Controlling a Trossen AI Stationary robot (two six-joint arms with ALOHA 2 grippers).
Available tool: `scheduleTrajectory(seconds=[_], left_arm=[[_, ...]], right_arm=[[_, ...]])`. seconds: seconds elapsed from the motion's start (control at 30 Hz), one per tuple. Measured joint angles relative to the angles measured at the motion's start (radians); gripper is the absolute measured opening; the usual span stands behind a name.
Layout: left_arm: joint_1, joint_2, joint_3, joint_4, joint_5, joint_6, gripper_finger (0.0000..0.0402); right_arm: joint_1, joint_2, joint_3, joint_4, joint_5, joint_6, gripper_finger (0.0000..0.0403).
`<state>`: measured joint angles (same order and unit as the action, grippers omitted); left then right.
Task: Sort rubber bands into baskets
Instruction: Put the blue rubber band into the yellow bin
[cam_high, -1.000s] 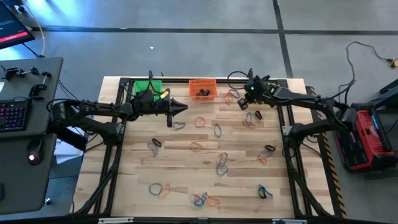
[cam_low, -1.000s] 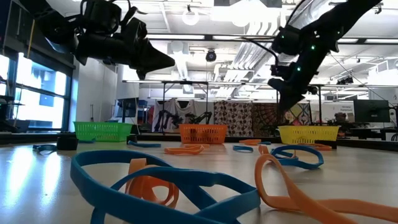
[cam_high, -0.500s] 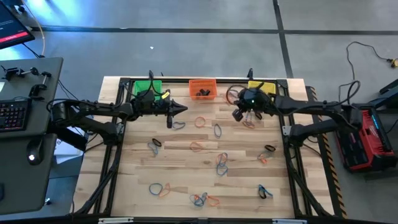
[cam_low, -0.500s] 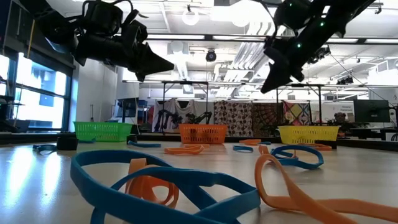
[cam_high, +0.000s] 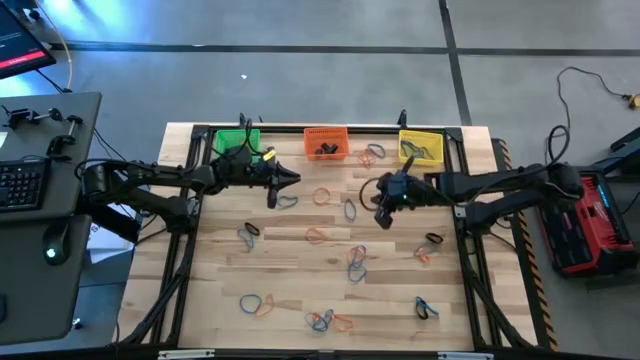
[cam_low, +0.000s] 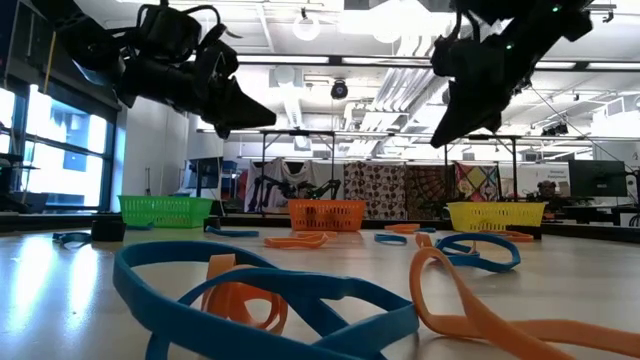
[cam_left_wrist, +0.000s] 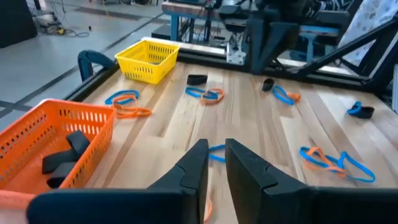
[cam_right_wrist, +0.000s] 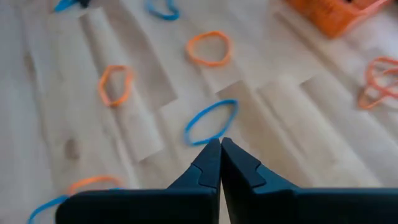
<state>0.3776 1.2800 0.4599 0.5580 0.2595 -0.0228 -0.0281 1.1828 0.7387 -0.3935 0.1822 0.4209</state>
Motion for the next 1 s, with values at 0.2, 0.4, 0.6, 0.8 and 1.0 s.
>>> scheduleTrajectory(seconds=[0.2,0.4,0.6,0.8,1.0], left_arm=[[-0.017,0.0,0.0,-0.013,0.011,0.001,0.0058],[-0.034,0.0,0.0,-0.013,0.011,0.016,0.0058],[-0.039,0.0,0.0,-0.013,0.011,0.019,0.0058],[-0.038,0.0,0.0,-0.013,0.01,0.016,0.0058],[-0.039,0.0,0.0,-0.013,0.01,0.016,0.0058]], right_arm=[[0.087,0.0,0.0,-0.007,0.0,0.063,0.0005],[0.18,0.0,0.0,-0.081,-0.003,0.171,0.007],[0.269,0.0,0.0,-0.289,-0.068,0.358,0.0142],[0.346,0.001,0.0,-0.494,-0.144,0.499,0.0164],[0.397,0.001,0.0,-0.598,-0.172,0.523,0.0165]])
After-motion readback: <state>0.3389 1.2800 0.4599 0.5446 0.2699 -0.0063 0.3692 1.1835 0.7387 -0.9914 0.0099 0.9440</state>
